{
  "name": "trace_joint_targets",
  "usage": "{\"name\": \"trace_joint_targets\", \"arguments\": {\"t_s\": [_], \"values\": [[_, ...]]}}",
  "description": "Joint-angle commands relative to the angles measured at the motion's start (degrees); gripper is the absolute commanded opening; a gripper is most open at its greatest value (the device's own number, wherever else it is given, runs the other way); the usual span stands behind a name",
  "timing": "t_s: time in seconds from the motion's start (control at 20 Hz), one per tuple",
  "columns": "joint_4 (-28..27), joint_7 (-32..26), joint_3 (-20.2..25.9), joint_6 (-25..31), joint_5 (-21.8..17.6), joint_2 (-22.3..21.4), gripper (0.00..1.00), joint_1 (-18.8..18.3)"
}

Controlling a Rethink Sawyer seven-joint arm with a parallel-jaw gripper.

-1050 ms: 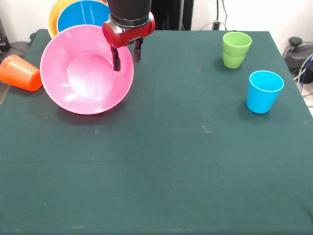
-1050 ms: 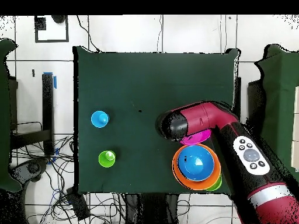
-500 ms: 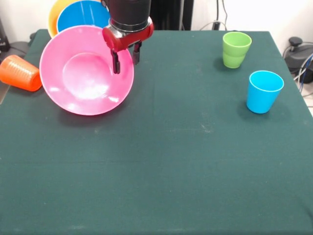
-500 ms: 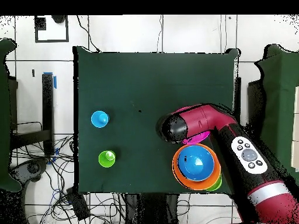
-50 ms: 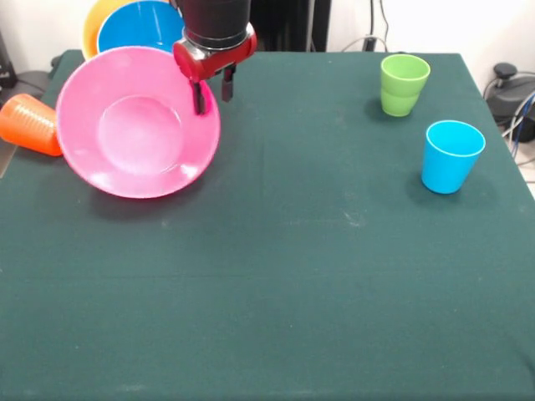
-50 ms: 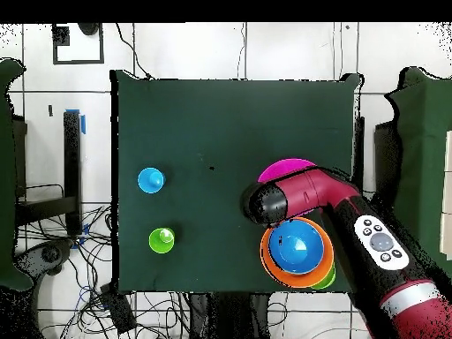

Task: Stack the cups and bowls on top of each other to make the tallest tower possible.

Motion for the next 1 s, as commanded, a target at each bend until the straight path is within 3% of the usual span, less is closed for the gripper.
{"name": "trace_joint_targets", "arguments": {"t_s": [0.05,0.8,0.85,1.0], "values": [[3.41,-12.19,0.85,1.04,-3.14,1.34,0.0,1.13],[2.76,-10.67,0.89,1.58,-1.84,0.7,0.0,1.23],[3.28,-9.76,1.19,1.94,0.04,-0.24,0.0,0.2],[6.39,-8.45,3.99,7.54,10.97,-6.84,0.0,-5.2]]}}
